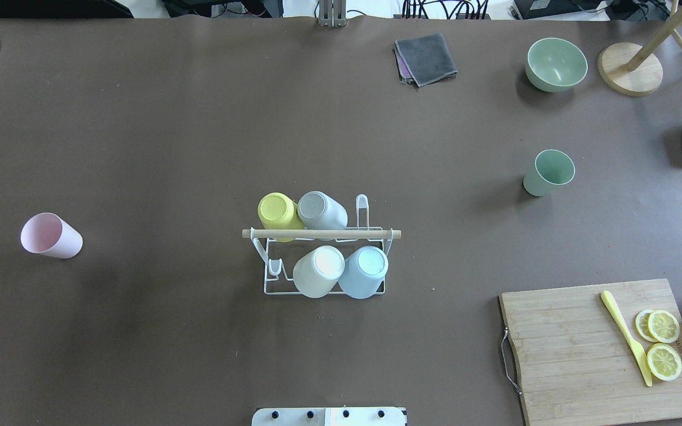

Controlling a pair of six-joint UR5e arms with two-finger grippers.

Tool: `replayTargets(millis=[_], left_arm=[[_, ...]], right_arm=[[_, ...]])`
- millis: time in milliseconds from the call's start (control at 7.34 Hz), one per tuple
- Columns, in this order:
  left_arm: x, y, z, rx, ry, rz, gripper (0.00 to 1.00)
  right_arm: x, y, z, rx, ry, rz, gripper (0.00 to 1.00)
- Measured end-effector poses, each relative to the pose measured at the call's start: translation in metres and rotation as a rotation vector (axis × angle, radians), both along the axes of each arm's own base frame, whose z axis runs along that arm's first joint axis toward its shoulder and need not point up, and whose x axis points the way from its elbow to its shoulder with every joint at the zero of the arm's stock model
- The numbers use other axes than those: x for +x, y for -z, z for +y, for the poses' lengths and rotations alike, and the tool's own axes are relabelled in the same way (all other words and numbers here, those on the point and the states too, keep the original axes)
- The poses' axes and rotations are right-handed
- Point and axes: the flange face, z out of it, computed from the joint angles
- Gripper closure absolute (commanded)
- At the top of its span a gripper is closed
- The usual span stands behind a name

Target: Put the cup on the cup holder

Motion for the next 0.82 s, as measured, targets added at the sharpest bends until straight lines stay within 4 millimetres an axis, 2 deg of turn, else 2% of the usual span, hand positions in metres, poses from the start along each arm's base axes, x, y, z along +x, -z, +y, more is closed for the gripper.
replayTargets(millis=[272,408,681,817], left_arm=[[0.000,0.003,-0.002,0.017,0.000,-0.006,0.02],[0.000,0.006,-0.004,0.024,-0.001,-0.006,0.02],[0.002,0.016,-0.014,0.027,-0.005,0.000,0.02],[0.004,0.023,-0.022,0.012,-0.008,0.004,0.02]], right_arm=[[-0.024,0.020,-0.018,0.033,0.049,-0.003,0.00],[-0.041,0.039,-0.039,0.031,0.078,0.002,0.00],[-0.088,0.099,-0.088,0.018,0.153,0.020,0.00],[-0.115,0.124,-0.103,0.039,0.197,0.044,0.00]])
